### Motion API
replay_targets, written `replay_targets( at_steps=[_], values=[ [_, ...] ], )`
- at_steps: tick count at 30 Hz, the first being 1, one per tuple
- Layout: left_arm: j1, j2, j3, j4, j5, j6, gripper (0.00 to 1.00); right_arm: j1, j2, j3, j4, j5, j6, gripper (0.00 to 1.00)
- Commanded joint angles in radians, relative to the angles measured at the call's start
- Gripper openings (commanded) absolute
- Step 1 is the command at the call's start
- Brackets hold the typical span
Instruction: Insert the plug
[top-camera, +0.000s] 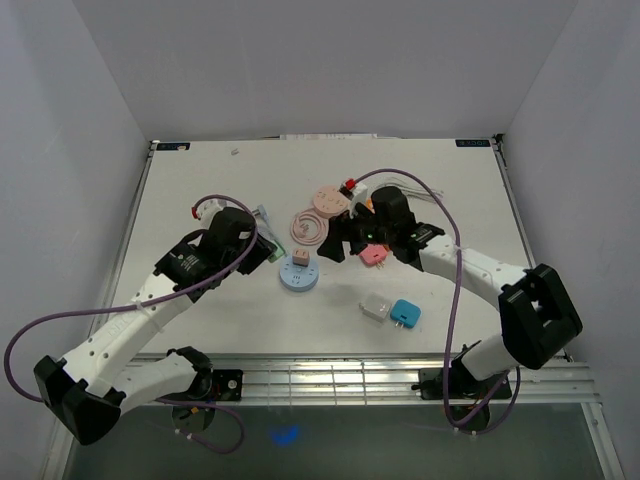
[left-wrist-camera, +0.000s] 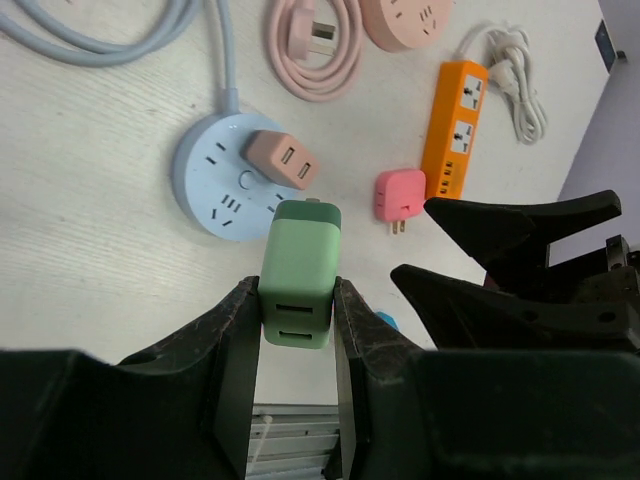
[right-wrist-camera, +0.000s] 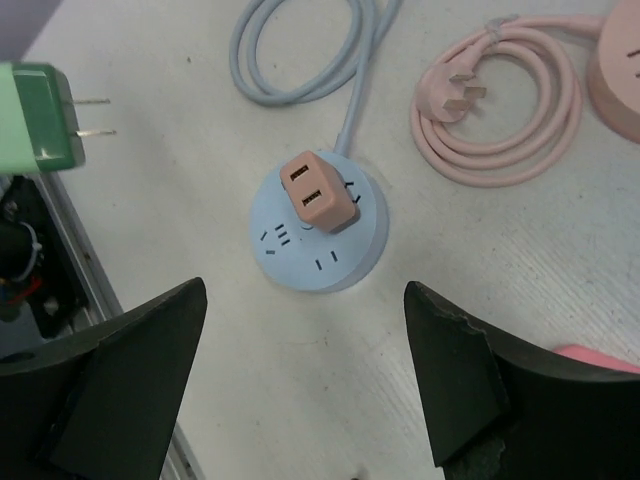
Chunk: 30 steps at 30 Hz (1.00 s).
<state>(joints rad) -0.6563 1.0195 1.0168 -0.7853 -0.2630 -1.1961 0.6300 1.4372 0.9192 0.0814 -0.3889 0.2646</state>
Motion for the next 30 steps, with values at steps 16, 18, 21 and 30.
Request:
replay_targets(
  at_steps=[16, 18, 21, 30],
  values=[
    [0.011, -0.110, 0.043, -0.249, -0.174, -0.014, 0.00, 0.160, 0.400, 0.363, -0.196, 0.074, -0.508, 0.78],
    [0.011, -0.111, 0.040, -0.244, -0.174, -0.010, 0.00, 0.172, 0.413, 0.369, -0.200, 0.077, -0.512, 0.77],
    [0.011, -0.110, 0.039, -0.238, -0.173, 0.001, 0.00, 0.189, 0.431, 0.382, -0.196, 0.108, -0.513, 0.75],
    [0.011, -0.111, 0.023, -0.201, -0.147, 0.041, 0.00, 0.224, 0.454, 0.391, -0.175, 0.159, -0.496, 0.41]
  ],
)
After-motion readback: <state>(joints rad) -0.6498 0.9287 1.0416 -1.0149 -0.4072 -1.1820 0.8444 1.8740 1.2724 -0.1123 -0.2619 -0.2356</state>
